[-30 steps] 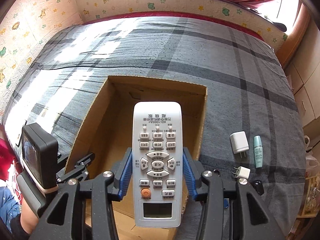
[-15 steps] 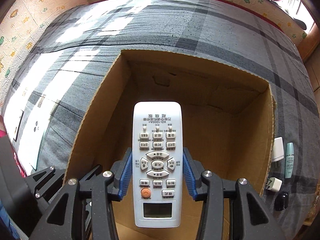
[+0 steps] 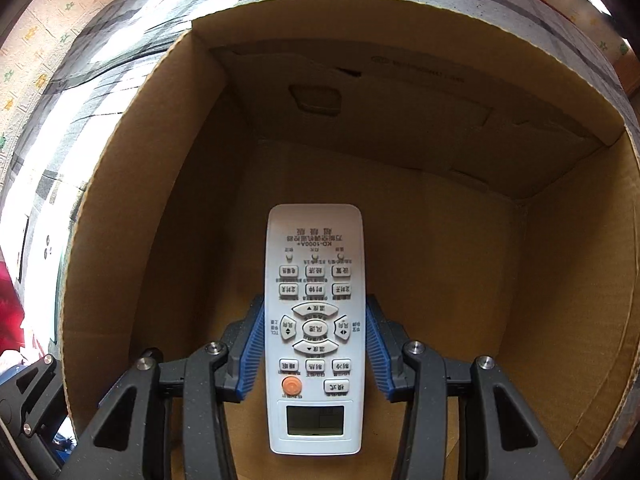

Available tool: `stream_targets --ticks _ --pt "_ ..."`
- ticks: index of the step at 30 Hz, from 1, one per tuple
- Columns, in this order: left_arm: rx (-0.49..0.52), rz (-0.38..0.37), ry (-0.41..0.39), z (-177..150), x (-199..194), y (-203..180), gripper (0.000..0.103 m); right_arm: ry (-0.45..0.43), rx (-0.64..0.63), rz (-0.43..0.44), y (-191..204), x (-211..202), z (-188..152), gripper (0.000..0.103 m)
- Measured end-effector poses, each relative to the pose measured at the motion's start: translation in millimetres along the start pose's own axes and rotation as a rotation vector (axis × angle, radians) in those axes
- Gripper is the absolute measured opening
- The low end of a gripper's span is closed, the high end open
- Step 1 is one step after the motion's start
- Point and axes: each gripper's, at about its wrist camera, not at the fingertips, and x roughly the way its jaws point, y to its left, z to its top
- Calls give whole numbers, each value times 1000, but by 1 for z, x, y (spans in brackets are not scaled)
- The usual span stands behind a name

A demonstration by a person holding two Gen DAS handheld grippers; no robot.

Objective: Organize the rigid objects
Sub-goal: 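Carry the white remote into the box and open the right gripper, then move the right gripper back over the black round object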

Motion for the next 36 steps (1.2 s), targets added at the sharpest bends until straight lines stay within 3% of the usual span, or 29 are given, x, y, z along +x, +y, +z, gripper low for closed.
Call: stream_targets --ticks 11,13,17,36 --pt "-7 -4 5 0 2 3 12 3 16 25 -4 -2 2 50" --pt "-2 3 3 1 1 3 12 -1 17 29 -5 -7 3 56" --pt "-6 1 3 0 3 4 12 -28 10 11 -7 -18 5 63" --pt "-7 2 2 0 4 7 12 -161 -7 -60 -21 -87 -19 67"
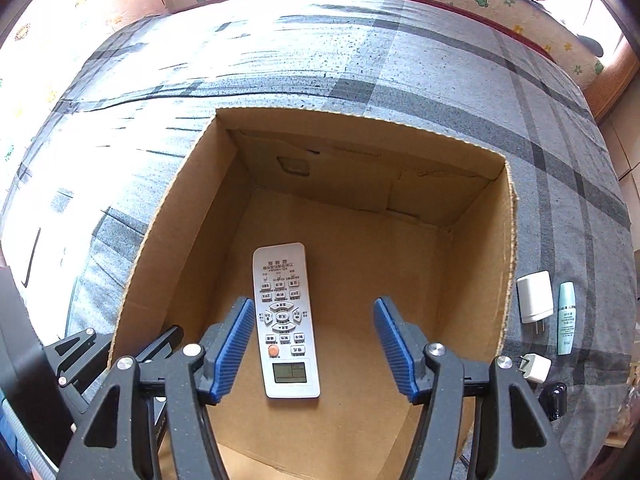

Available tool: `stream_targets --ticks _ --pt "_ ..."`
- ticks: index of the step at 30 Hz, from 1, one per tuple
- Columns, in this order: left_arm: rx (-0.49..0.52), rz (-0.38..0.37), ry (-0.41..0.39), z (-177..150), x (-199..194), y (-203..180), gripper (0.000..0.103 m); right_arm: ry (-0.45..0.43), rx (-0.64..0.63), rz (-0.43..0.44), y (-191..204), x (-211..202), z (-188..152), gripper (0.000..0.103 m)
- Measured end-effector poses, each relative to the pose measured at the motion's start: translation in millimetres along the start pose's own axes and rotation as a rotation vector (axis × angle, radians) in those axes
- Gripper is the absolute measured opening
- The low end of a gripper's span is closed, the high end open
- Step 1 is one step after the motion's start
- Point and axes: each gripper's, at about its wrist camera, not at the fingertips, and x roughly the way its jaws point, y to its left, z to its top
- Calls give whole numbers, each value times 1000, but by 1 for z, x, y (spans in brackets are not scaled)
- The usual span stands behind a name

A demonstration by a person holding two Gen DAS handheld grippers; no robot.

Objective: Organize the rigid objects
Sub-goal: 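Move the right gripper back over the black round object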

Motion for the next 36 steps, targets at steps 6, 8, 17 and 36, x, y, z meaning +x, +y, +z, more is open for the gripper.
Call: stream_targets --ticks 6,8,17,36 --pt "4 6 0 1 1 -2 12 -63 6 -19 -5 -33 -8 82" --pt "6 8 0 1 0 -3 12 -77 13 -18 -11 -43 -10 87" --pt "10 13 0 1 -2 -7 12 -136 94 -33 -61 -76 -28 100" --pt "10 14 0 2 -2 -9 12 -80 294 -206 -201 -66 -80 100"
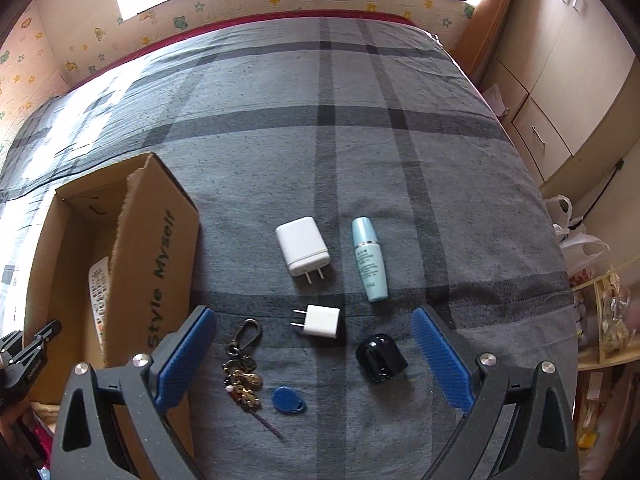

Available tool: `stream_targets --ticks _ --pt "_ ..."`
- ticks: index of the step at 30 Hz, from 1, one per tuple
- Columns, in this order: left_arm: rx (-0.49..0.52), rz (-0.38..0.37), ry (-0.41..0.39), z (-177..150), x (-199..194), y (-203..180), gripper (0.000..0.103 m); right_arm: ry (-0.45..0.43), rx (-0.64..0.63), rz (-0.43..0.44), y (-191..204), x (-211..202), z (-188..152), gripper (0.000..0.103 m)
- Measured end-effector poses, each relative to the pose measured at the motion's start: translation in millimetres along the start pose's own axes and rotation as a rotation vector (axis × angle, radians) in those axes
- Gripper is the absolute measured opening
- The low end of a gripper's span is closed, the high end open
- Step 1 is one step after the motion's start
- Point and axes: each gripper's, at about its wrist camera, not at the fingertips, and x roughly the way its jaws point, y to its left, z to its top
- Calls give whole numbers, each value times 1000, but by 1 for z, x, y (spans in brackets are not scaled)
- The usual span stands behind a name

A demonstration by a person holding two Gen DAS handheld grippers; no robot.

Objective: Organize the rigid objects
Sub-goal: 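Move the right gripper back over the black round object, then grasp the black round object with the right gripper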

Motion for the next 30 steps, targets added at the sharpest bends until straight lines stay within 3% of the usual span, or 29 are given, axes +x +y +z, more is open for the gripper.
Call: stream_targets --ticks 14,22,24,27,29,30 --pt "2 4 0 0 1 -1 12 127 86 -42 -48 76 -25 100" --pt "9 11 -5 -2 0 -3 12 167 99 -52 -56 94 -33 96" --pt "17 20 -6 -2 0 -5 12 176 103 -45 -58 96 -35 92" --pt "19 18 -6 -3 -1 -5 12 199 108 -24 -62 101 -37 79" --pt "20 16 -8 -3 -1 -5 12 219 120 -7 -66 105 -39 51" --pt "20 15 -9 -4 -1 -4 12 218 130 1 -69 106 -41 51"
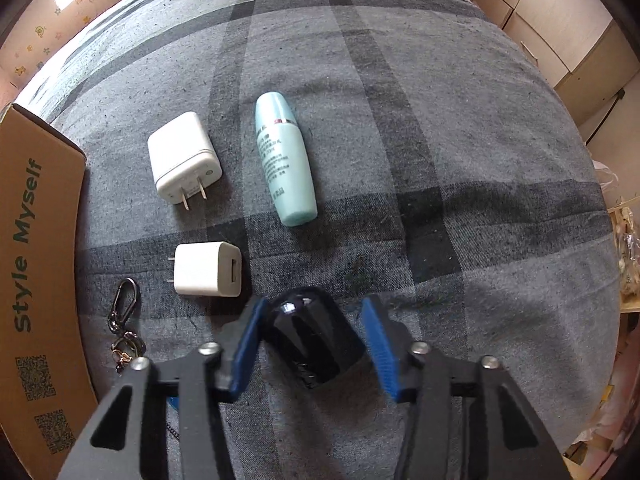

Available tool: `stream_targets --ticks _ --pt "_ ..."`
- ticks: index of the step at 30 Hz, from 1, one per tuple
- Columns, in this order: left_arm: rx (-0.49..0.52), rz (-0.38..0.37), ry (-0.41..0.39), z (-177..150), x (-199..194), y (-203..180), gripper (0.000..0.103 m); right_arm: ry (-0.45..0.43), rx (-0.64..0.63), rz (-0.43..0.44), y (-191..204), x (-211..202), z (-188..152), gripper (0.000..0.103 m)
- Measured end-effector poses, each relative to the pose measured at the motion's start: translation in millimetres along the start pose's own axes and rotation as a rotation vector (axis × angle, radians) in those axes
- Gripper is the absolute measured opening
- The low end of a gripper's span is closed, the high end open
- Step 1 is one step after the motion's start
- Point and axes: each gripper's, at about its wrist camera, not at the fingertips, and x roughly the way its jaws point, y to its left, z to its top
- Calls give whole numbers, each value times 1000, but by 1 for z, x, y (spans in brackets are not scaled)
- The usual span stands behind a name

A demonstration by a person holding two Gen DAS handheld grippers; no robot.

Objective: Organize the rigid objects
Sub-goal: 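Grasp the black round object with the right gripper, then carry the black object into the box beside the remote and release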

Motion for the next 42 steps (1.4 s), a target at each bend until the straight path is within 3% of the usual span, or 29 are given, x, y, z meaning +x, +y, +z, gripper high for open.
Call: stream_targets --ticks 8,20,42 --pt "18 21 -3 -2 -2 -7 12 -35 26 33 -11 -20 -7 51" --pt "17 24 -5 -3 -2 -7 12 -94 -42 18 13 -68 -18 51" --pt "10 20 -8 -6 -1 -2 12 -190 -276 84 140 -160 -14 51"
